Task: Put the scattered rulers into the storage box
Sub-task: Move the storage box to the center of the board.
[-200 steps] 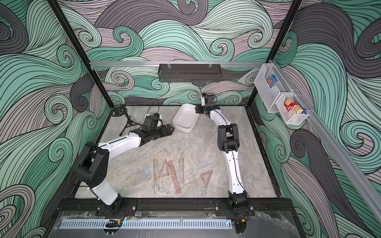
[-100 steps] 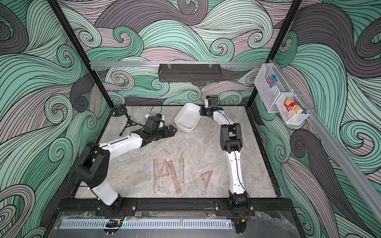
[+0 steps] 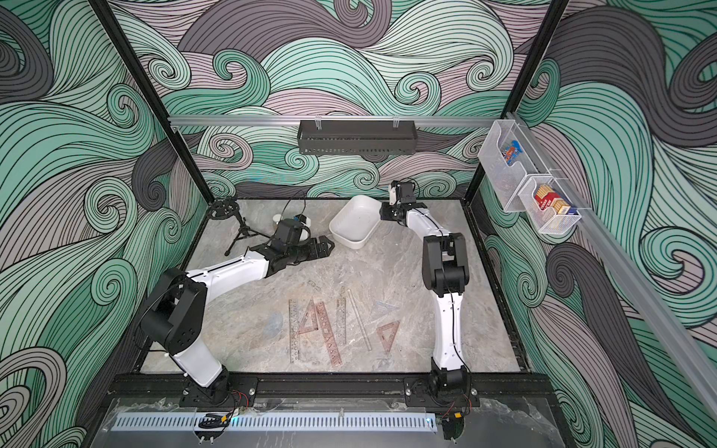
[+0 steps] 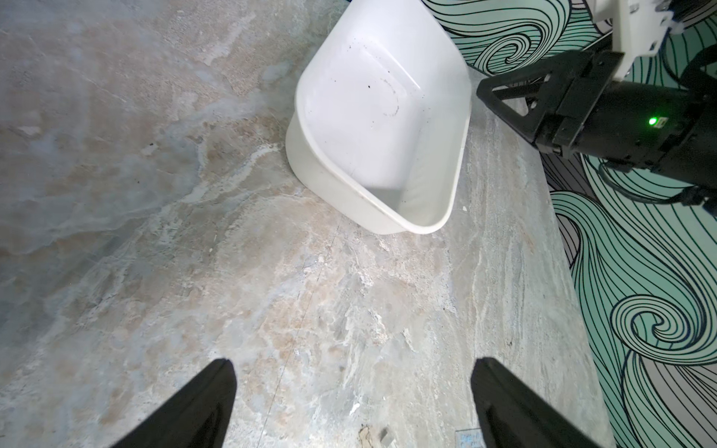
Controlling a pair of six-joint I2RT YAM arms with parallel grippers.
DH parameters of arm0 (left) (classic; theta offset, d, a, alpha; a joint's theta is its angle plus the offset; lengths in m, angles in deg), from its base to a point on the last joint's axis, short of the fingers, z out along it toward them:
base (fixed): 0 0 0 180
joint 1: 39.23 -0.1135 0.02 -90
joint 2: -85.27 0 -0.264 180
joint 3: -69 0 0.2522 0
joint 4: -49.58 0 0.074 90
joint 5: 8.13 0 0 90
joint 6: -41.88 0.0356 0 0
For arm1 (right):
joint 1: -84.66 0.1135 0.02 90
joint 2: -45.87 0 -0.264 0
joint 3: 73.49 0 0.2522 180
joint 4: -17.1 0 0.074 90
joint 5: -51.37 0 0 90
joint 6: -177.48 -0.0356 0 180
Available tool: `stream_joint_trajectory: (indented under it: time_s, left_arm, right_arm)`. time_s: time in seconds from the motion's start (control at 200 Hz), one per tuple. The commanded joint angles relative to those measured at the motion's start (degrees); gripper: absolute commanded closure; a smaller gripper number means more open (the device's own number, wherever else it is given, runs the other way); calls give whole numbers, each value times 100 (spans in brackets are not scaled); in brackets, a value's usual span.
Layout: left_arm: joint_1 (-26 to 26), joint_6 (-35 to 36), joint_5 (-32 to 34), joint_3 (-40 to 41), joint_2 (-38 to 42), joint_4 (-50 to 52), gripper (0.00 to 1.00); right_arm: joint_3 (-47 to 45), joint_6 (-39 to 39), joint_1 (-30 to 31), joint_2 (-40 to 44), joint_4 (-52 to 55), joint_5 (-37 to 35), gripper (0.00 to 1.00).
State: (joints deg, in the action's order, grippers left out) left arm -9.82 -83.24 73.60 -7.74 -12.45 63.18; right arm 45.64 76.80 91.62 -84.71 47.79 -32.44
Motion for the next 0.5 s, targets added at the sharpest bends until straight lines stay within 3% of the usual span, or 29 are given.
stream_joint_trajectory:
  time_s: [0.0, 0.385, 0.495]
  left_arm:
    - [30, -13, -92, 39, 146, -111, 2]
    - [62, 20, -62, 7, 147, -85, 2]
    - [56, 38, -11, 25, 174, -78, 2]
  right_arm:
    - [-151, 132, 17, 124, 11, -213, 58]
    - [-416, 180, 180, 386, 12, -362, 58]
    - [-232, 141, 209, 263, -35, -380, 52]
